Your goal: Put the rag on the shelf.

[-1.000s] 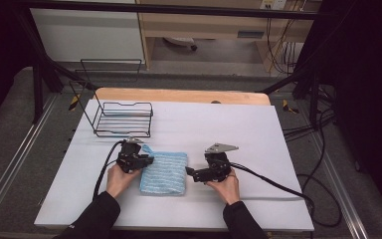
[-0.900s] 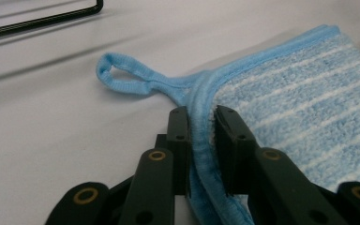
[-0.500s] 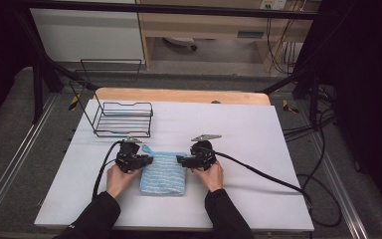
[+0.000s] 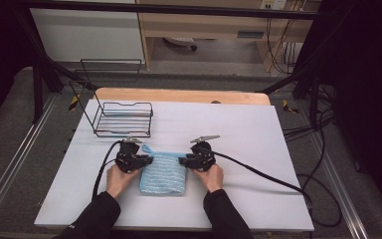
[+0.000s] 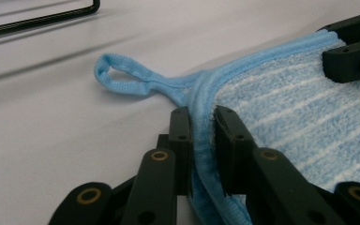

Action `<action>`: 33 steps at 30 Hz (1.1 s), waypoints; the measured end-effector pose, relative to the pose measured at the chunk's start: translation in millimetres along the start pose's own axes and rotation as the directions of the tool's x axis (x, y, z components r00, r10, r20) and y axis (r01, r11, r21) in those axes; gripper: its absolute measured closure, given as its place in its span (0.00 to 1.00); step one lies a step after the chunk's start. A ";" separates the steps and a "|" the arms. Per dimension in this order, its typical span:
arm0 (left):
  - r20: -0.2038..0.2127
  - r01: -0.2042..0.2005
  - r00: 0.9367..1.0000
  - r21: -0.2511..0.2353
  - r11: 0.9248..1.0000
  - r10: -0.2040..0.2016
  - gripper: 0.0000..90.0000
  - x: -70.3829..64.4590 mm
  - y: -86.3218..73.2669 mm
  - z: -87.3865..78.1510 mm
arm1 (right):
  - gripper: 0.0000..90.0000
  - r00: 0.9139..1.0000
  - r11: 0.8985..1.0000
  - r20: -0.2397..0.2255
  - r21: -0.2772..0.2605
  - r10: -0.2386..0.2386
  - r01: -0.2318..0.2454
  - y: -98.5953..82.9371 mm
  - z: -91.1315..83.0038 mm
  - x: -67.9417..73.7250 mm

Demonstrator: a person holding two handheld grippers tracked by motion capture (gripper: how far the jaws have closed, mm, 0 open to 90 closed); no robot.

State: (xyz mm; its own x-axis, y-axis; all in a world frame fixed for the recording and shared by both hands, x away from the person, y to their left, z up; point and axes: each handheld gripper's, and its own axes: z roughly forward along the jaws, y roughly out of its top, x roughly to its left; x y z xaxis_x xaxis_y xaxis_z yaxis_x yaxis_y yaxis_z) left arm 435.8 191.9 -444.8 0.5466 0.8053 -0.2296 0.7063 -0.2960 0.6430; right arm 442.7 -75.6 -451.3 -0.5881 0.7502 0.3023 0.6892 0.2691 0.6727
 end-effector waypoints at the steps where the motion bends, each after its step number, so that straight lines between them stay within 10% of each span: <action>1: 0.000 0.000 1.000 0.000 1.000 0.000 0.86 0.2 0.0 0.0 | 0.74 1.000 1.000 -0.006 0.006 0.008 -0.008 0.5 -0.2 -0.2; 12: 0.027 0.030 0.999 -0.008 1.000 -0.030 0.89 3.4 0.2 -1.9 | 0.89 0.997 0.999 -0.061 0.012 0.036 -0.036 3.5 -2.8 -4.6; 33: 0.042 -0.021 0.999 -0.182 0.983 0.029 0.91 -13.6 -2.9 -43.5 | 0.90 0.996 0.986 -0.075 -0.160 -0.050 0.037 3.1 -37.8 14.9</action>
State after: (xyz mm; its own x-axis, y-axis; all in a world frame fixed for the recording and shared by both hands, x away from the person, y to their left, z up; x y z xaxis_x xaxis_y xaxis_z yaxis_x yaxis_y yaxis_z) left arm 406.8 204.2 -411.7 0.5855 0.7738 -0.2416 0.6010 -0.2144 0.7700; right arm 420.1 -86.4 -419.2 -0.6518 0.6884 0.3181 0.5899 0.1968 0.7831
